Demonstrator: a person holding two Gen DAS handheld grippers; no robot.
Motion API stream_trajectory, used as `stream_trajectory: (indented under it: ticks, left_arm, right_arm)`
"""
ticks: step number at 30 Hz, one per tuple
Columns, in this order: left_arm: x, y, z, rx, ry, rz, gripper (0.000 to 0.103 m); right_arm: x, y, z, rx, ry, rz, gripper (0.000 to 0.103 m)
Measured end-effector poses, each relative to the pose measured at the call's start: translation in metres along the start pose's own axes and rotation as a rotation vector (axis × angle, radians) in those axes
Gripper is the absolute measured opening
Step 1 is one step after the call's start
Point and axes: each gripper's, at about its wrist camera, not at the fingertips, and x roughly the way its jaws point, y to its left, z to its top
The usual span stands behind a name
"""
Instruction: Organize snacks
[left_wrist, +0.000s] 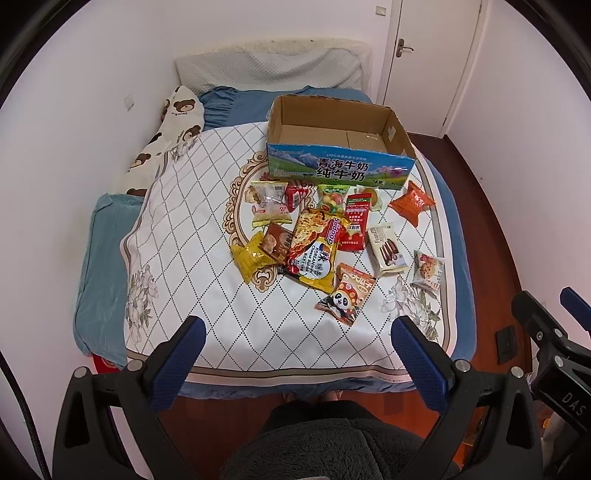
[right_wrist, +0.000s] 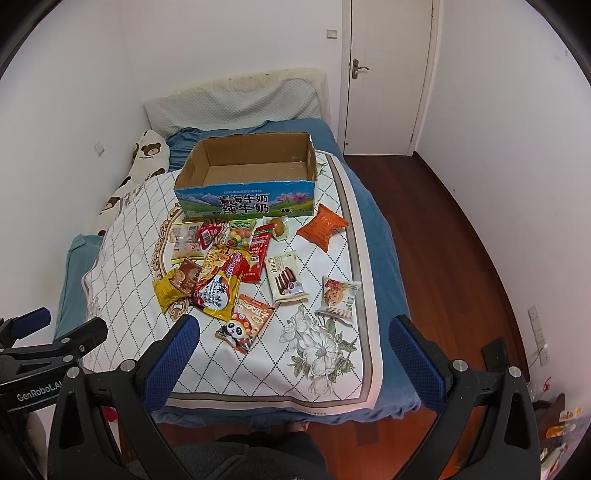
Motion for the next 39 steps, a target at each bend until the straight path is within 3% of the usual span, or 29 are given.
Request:
stream_trajectory:
  ticks: [39]
  left_arm:
    - [-0.0069,-0.0043,-0.0026,-0.003,-0.004,-0.01,0.103]
  right_arm:
    - [-0.006,0.0017,-0.0088,0.007,0.015,0.076,0.103]
